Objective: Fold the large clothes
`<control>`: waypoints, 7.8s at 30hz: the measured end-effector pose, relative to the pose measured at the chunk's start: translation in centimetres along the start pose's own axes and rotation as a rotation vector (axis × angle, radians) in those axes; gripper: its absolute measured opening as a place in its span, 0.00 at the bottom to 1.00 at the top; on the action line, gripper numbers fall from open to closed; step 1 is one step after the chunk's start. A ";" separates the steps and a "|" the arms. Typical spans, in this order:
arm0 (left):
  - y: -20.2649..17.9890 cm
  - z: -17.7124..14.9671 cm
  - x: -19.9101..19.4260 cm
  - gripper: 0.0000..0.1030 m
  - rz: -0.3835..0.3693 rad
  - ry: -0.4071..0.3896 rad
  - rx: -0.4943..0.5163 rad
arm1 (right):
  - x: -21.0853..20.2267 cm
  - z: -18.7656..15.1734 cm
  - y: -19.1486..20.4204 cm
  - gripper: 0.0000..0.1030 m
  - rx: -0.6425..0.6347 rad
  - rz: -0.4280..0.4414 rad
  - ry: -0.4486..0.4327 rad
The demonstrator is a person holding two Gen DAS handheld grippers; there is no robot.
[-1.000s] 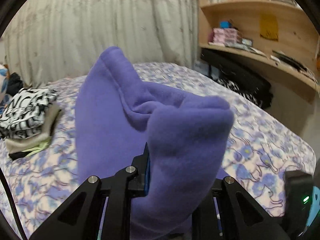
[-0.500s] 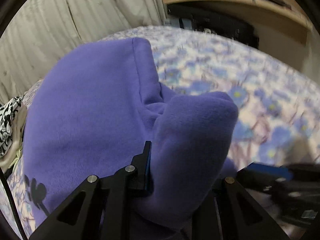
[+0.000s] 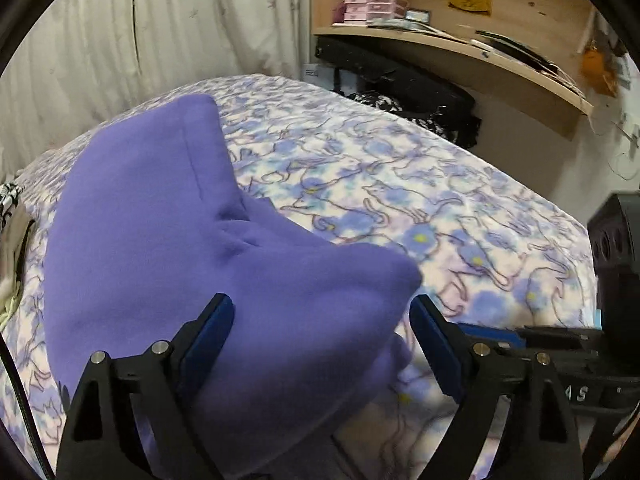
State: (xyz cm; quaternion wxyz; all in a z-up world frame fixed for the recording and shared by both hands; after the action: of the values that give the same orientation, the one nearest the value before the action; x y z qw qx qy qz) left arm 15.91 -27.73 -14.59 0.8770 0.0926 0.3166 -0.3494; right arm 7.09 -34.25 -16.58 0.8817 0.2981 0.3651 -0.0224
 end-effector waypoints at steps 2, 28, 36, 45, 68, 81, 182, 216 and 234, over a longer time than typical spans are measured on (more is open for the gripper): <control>-0.2 0.4 -0.9 0.86 -0.043 -0.007 -0.023 | 0.2 1.0 0.4 0.32 -0.018 -0.005 -0.012; 21.2 1.3 -2.2 0.66 0.080 0.163 -0.366 | 9.5 7.2 11.5 0.52 -0.190 0.215 0.330; 21.0 2.3 0.6 0.66 0.089 0.190 -0.309 | 12.4 5.9 10.2 0.16 -0.258 0.141 0.354; 16.6 3.2 2.2 0.65 0.187 0.201 -0.089 | 8.2 4.9 6.1 0.13 -0.169 0.108 0.220; 17.4 3.6 3.1 0.74 0.165 0.208 -0.108 | 16.3 14.1 7.0 0.65 -0.064 0.117 0.199; 23.1 4.1 2.7 0.73 0.136 0.198 -0.316 | 18.9 13.0 6.9 0.18 -0.189 -0.029 0.217; 16.5 -6.8 1.6 1.00 -0.270 0.268 -0.702 | 17.1 3.3 5.6 1.00 -0.110 0.281 0.573; 15.1 -4.3 -6.8 0.98 -0.164 0.141 -0.625 | 9.9 0.8 14.4 0.48 -0.209 0.298 0.305; 32.9 -1.1 -29.2 0.98 0.044 -0.069 -0.609 | 8.7 -0.5 40.0 0.48 -0.357 0.540 0.269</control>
State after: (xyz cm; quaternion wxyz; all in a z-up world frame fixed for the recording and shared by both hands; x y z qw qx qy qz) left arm 21.22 13.21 0.75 0.8820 -0.1794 0.3746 -0.2225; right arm 23.39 0.47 -2.19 0.8379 0.2253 0.3844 0.3153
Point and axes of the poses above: each gripper's, at about its wrist camera, not at the fingertips, and x roughly the way its jaws point, y to its left, z to its top, the point moved 8 cm from there along x, roughly the way its jaws point, and after that the axes turned 6 degrees about -y, right-handed, at the moved point
